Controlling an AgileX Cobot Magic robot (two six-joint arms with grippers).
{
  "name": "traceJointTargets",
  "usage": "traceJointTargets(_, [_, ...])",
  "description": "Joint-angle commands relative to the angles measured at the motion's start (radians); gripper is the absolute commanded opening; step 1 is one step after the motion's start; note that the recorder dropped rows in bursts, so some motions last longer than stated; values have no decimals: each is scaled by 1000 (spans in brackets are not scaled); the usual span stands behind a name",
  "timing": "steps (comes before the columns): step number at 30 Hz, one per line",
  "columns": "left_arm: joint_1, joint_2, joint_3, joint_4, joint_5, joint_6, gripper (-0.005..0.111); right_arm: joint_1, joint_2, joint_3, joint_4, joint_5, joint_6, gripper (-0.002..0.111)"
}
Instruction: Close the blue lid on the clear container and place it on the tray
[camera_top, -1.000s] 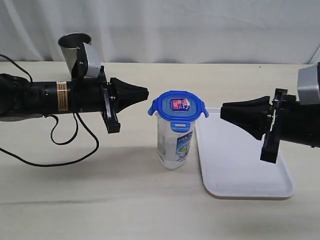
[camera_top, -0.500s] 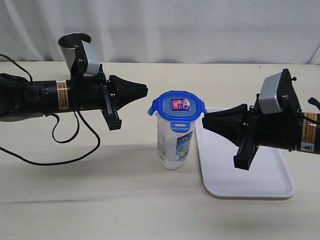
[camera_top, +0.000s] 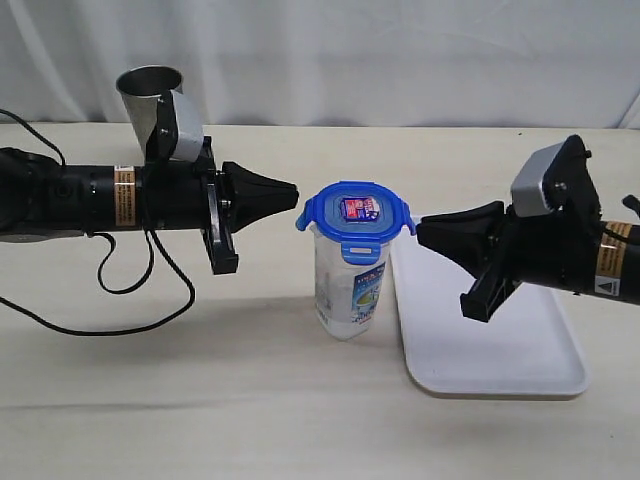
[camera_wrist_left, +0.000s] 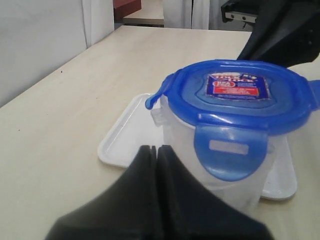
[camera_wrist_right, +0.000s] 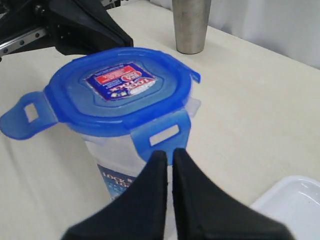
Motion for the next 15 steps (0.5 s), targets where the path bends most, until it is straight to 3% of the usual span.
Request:
traceJointTargets(1, [-7,1,-6,-1,-24,-10,0,2,28,-4,58,2,-44,4])
traceJointTargets(9, [-7,1,-6,-19,1,6,0,-5,-5,-4,42,123,-31,4])
traceJointTargets(15, [-7,1,-7,-118,1,47,0,-2,-18,-4,-202,-85,51,4])
